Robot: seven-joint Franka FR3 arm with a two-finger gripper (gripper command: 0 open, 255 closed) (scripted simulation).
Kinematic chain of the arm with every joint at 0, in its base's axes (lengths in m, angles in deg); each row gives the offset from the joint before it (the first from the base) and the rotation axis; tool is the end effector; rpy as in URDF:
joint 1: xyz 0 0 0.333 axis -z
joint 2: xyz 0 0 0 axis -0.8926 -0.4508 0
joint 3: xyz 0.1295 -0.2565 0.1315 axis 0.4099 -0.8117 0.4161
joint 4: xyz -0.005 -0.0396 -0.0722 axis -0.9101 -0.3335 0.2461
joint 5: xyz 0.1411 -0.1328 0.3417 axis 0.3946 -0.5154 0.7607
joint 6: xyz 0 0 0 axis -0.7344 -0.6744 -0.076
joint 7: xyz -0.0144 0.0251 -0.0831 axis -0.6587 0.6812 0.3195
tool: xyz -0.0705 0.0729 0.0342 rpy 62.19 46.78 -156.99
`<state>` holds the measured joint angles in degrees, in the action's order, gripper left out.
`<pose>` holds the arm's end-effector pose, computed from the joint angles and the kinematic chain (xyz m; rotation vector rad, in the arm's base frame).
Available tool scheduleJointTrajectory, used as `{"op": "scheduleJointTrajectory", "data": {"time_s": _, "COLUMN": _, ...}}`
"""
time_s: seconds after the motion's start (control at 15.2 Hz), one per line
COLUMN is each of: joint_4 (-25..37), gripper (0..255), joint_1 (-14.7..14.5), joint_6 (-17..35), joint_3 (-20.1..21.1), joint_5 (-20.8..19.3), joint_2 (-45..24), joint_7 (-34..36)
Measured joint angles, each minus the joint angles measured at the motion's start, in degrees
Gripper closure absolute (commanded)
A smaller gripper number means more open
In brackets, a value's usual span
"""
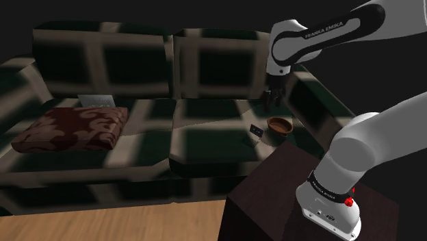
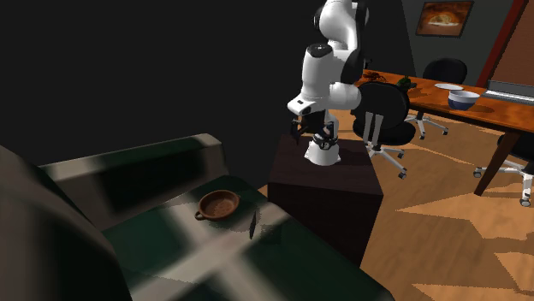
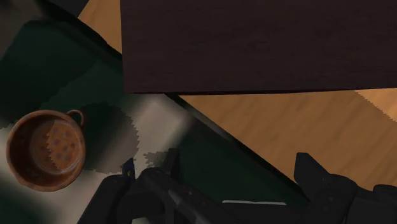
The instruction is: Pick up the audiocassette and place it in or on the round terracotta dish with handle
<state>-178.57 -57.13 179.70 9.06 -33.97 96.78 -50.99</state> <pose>0.3377 -0.0802 0.3977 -3.1199 0.0709 0.2664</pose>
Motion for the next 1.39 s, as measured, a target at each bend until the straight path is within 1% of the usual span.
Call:
{"op": "scheduleJointTrajectory", "data": {"time_s": 0.26, "joint_4": -0.18, "gripper": 0, "joint_1": 1.37, "joint_6": 8.91, "joint_3": -3.36, "joint_5": -1.45, "joint_2": -7.58, "joint_7": -3.81}}
{"op": "scheduleJointTrajectory", "data": {"time_s": 0.53, "joint_4": 0.43, "gripper": 0, "joint_1": 2.35, "joint_6": 17.54, "joint_3": -6.46, "joint_5": -1.63, "joint_2": -15.74, "joint_7": -7.89}}
{"op": "scheduleJointTrajectory", "data": {"time_s": 0.66, "joint_4": 1.24, "gripper": 0, "joint_1": 2.59, "joint_6": 21.56, "joint_3": -7.79, "joint_5": -0.99, "joint_2": -20.09, "joint_7": -10.07}}
{"op": "scheduleJointTrajectory", "data": {"time_s": 0.79, "joint_4": 2.59, "gripper": 0, "joint_1": 2.71, "joint_6": 25.71, "joint_3": -8.98, "joint_5": 0.41, "joint_2": -25.17, "joint_7": -12.66}}
{"op": "scheduleJointTrajectory", "data": {"time_s": 0.92, "joint_4": 4.72, "gripper": 0, "joint_1": 2.95, "joint_6": 29.82, "joint_3": -9.91, "joint_5": 2.70, "joint_2": -31.10, "joint_7": -15.88}}
{"op": "scheduleJointTrajectory", "data": {"time_s": 1.12, "joint_4": 7.33, "gripper": 0, "joint_1": 3.67, "joint_6": 33.89, "joint_3": -10.13, "joint_5": 6.30, "joint_2": -37.41, "joint_7": -20.11}}
{"op": "scheduleJointTrajectory", "data": {"time_s": 1.39, "joint_4": 13.26, "gripper": 0, "joint_1": 6.62, "joint_6": 38.56, "joint_3": -8.73, "joint_5": 12.49, "joint_2": -47.64, "joint_7": -27.20}}
